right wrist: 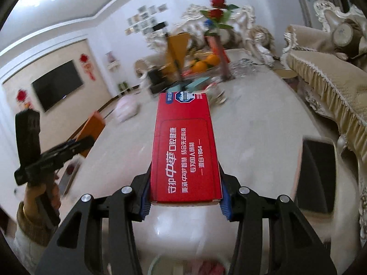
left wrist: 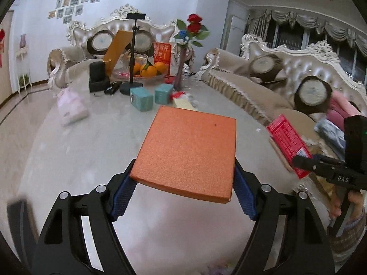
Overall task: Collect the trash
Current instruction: 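Carry both boxes over the wastebasket and open both tools to drop them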
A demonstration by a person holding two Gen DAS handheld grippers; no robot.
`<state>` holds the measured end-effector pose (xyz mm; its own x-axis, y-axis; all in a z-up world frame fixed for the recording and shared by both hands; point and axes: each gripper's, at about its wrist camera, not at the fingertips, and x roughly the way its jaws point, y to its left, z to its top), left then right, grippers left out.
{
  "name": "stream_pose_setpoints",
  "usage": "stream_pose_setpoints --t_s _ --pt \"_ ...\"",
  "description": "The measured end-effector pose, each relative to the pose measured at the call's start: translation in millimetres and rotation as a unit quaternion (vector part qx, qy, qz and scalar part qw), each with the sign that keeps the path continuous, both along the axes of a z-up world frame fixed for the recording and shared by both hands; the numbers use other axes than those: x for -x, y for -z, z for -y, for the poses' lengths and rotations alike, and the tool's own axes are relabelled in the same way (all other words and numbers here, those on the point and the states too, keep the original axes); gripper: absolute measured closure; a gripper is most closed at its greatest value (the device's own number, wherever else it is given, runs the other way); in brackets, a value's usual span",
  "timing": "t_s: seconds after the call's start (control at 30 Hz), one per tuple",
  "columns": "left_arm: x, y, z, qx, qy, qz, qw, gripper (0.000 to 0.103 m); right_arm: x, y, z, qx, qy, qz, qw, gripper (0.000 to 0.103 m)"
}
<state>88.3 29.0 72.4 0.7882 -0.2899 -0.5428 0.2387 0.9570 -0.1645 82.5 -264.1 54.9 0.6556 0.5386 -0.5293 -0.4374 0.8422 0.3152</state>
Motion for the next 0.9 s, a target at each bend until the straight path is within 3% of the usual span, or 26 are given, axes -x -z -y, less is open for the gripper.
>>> stream_pose_setpoints --t_s 0.13,0.3,0.47,0.6,0.9 --pt "82 24 17 0.016 0.009 -0.031 0.9994 0.028 67 15 -4 -0.003 -0.045 -0.05 0.998 0.058" --pt "125 98 45 0.038 0.034 -0.143 0.9884 0.028 91 68 -19 0.03 -0.069 -0.146 0.986 0.058" --pt "117 172 70 0.016 0.061 -0.232 0.9707 0.028 71 141 -29 0.086 -0.049 -0.224 0.97 0.058" --pt "105 215 80 0.006 0.065 -0.277 0.9585 0.028 55 173 -29 0.106 -0.032 -0.256 0.96 0.058" --pt "90 246 87 -0.018 0.069 -0.31 0.9481 0.028 57 208 -23 0.131 -0.018 -0.29 0.948 0.058"
